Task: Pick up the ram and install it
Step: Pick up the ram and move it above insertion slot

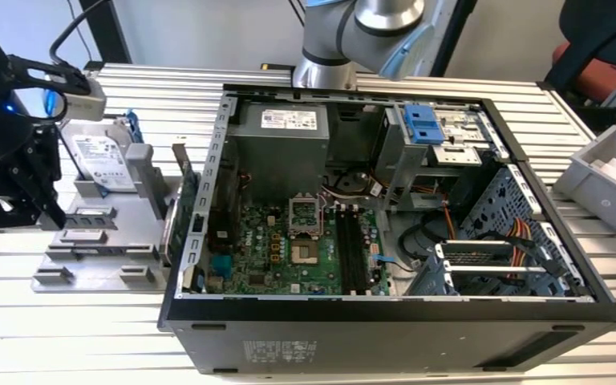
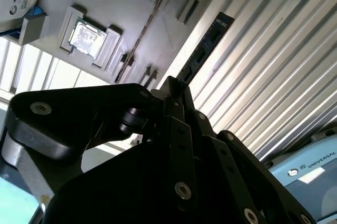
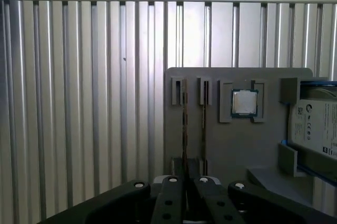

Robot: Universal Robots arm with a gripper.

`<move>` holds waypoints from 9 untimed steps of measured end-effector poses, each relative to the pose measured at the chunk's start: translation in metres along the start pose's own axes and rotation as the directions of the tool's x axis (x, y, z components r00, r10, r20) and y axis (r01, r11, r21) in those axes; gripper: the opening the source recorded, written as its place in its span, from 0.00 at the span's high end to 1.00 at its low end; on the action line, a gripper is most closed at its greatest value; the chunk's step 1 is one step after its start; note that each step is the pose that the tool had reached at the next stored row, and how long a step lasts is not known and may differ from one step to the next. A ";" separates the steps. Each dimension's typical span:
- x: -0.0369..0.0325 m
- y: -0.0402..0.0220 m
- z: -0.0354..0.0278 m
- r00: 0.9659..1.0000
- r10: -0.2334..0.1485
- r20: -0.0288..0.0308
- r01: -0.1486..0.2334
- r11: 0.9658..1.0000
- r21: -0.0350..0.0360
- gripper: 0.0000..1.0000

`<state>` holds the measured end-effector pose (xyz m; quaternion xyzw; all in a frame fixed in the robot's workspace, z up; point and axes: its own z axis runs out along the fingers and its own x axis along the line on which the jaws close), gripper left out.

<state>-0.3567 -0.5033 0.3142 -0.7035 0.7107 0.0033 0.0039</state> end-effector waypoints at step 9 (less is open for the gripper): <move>-0.0001 0.0000 -0.0101 1.000 0.000 0.000 0.000 1.000 0.000 1.00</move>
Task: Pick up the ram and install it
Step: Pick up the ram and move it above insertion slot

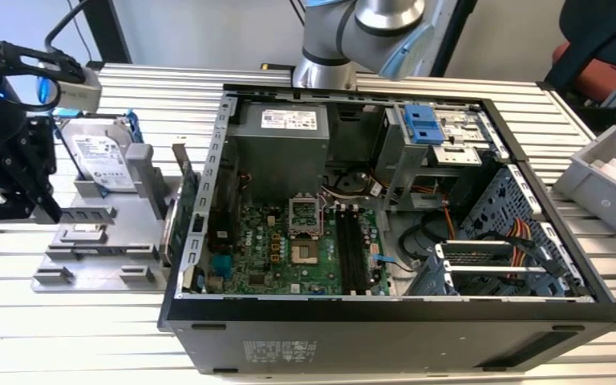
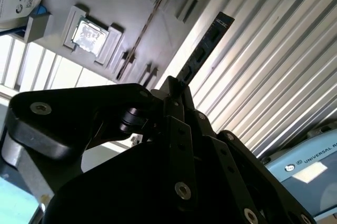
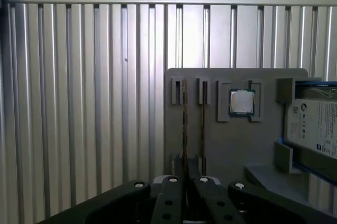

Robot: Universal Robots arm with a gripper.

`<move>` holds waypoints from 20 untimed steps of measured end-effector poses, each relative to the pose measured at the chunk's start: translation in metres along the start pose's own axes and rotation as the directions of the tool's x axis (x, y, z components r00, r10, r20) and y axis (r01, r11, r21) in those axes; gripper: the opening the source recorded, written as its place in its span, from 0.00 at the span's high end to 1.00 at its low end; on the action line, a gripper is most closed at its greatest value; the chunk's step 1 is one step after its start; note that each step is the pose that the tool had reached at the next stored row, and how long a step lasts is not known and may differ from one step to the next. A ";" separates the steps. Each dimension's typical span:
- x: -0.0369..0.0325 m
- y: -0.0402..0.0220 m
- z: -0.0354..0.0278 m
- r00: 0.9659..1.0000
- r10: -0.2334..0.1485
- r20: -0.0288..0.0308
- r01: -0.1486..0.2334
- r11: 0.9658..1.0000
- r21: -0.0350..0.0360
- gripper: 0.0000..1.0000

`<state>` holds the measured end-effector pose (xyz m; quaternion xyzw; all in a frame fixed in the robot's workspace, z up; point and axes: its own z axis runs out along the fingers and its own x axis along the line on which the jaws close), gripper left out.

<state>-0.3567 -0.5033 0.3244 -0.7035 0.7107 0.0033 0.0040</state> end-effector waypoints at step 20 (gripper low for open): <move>-0.0005 0.0000 -0.0207 1.000 0.000 0.000 0.000 1.000 0.000 1.00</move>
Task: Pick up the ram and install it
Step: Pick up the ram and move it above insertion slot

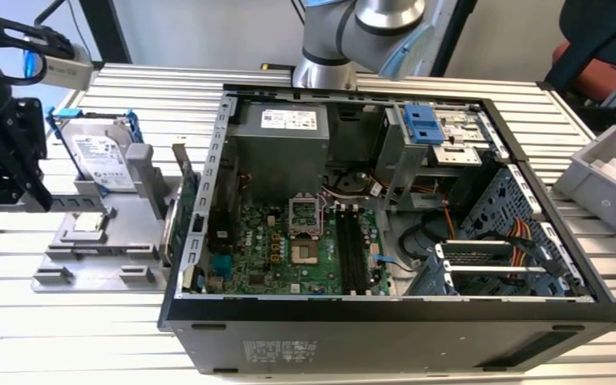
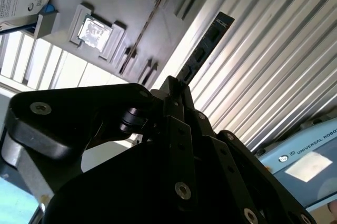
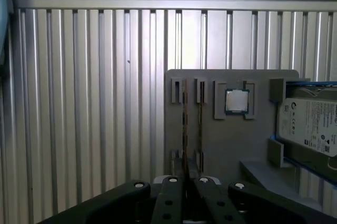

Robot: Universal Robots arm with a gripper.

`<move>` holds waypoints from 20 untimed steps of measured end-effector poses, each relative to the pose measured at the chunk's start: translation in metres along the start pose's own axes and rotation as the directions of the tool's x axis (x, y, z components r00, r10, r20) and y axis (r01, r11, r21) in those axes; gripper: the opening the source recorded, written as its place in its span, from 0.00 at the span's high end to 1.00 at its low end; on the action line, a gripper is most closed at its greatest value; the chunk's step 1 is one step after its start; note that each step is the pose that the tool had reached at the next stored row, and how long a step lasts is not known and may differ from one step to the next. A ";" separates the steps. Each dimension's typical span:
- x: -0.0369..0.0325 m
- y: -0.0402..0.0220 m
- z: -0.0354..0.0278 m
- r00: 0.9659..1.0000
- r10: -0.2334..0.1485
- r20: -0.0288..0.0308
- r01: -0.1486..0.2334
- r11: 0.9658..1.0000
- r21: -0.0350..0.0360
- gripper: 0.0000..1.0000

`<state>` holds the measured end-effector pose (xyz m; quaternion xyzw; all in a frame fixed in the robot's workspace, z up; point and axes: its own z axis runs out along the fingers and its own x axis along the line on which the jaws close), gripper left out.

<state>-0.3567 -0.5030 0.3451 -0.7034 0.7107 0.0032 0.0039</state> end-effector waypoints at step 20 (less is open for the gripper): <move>-0.0007 0.0000 -0.0148 1.000 0.000 -0.002 0.000 1.000 0.000 1.00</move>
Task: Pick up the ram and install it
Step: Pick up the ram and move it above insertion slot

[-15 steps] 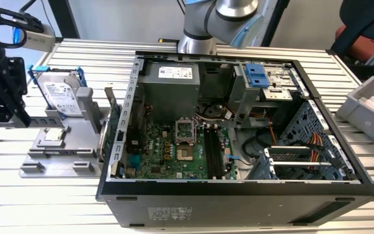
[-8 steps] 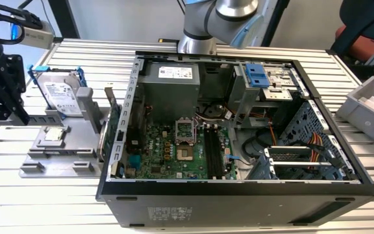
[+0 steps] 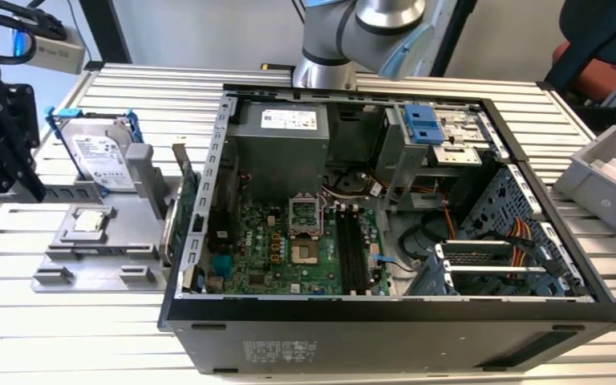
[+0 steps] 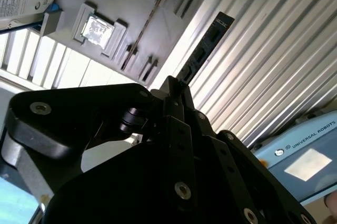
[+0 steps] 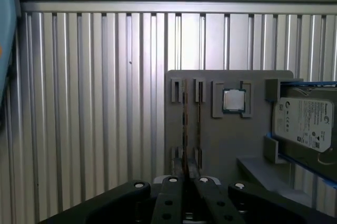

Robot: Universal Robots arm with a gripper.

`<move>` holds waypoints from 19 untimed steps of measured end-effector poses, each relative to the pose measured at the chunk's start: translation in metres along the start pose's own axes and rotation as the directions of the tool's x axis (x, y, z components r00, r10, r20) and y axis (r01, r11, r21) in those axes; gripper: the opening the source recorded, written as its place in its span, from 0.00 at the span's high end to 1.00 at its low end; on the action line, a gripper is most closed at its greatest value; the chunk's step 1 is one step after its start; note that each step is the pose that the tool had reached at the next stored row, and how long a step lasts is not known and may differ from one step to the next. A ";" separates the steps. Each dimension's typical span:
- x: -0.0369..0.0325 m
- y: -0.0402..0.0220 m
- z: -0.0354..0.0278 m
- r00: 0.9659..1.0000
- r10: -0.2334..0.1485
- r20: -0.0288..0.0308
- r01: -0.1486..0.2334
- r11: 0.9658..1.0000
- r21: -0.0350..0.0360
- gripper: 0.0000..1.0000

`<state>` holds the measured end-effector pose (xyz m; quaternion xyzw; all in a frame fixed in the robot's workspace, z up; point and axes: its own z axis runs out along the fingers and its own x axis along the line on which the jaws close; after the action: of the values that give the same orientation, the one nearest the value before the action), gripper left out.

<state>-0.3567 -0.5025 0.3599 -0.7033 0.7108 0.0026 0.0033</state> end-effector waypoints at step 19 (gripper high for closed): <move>-0.0004 -0.0001 -0.0182 1.000 0.000 -0.001 0.000 1.000 0.000 1.00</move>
<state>-0.3567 -0.5022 0.3781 -0.7034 0.7108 0.0023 0.0030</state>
